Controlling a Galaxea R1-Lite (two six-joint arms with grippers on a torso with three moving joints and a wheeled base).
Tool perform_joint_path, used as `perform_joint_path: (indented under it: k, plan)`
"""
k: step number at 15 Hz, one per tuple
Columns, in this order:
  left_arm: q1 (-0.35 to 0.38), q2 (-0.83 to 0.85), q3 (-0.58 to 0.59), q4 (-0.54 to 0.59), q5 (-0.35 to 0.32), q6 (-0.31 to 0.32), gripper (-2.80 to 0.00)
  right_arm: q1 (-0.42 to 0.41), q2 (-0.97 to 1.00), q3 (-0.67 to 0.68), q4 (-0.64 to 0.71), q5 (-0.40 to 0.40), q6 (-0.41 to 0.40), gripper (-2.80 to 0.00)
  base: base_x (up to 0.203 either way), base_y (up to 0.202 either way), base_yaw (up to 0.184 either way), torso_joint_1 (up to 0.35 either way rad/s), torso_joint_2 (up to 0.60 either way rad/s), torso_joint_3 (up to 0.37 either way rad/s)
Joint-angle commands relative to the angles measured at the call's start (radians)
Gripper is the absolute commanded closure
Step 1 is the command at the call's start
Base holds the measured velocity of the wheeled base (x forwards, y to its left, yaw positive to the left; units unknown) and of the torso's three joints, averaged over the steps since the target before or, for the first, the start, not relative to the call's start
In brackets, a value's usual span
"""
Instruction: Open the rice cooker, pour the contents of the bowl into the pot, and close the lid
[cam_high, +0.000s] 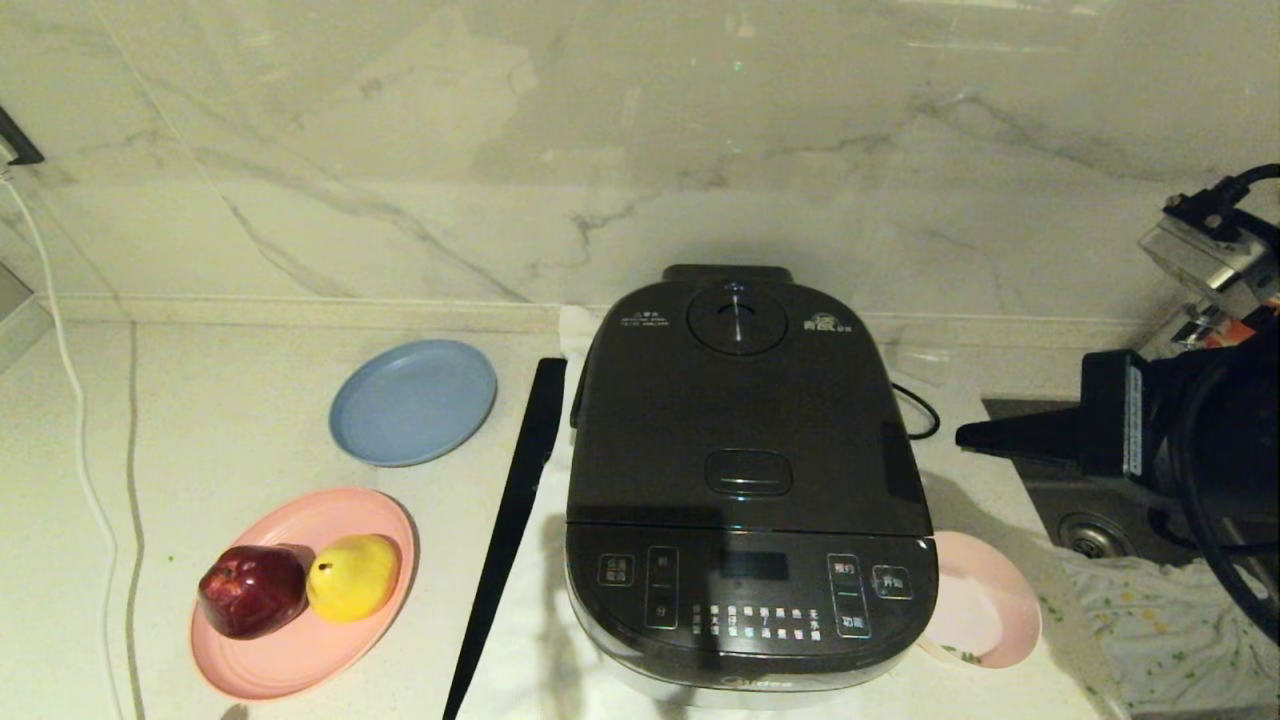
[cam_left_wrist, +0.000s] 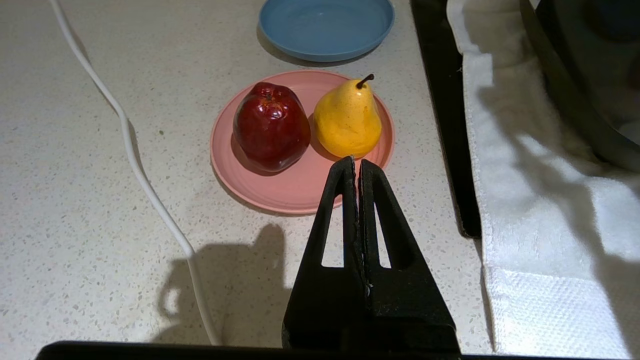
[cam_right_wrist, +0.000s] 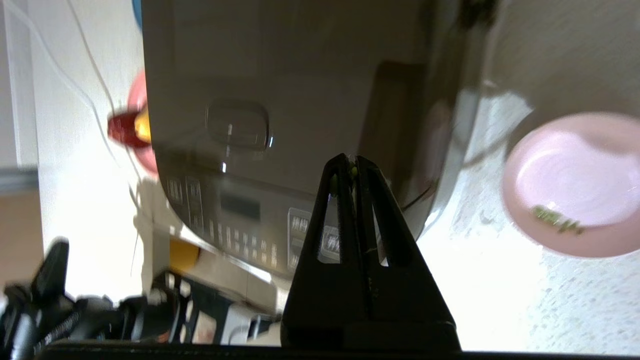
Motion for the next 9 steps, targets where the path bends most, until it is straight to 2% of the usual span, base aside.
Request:
perform_joint_path:
  k: [1, 3, 6, 9]
  plan:
    - [0.0, 0.0, 0.005, -0.001, -0.001, 0.0, 0.0, -0.062, -0.034, -0.005, 0.001, 0.001, -0.001, 0.0, 0.0, 0.0, 0.0, 0.0, 0.0, 0.0]
    - [0.0, 0.0, 0.005, -0.001, -0.001, 0.0, 0.0, -0.109, -0.039, -0.004, -0.002, -0.013, -0.015, 0.0, 0.0, 0.0, 0.0, 0.0, 0.0, 0.0]
    - [0.0, 0.0, 0.005, -0.001, -0.001, 0.0, 0.0, -0.222, -0.041, -0.009, -0.002, -0.039, -0.049, 0.0, 0.0, 0.0, 0.0, 0.0, 0.0, 0.0]
    - [0.0, 0.0, 0.005, -0.001, -0.001, 0.0, 0.0, -0.273, -0.063, 0.037, 0.001, -0.043, -0.049, 0.0, 0.0, 0.0, 0.0, 0.0, 0.0, 0.0]
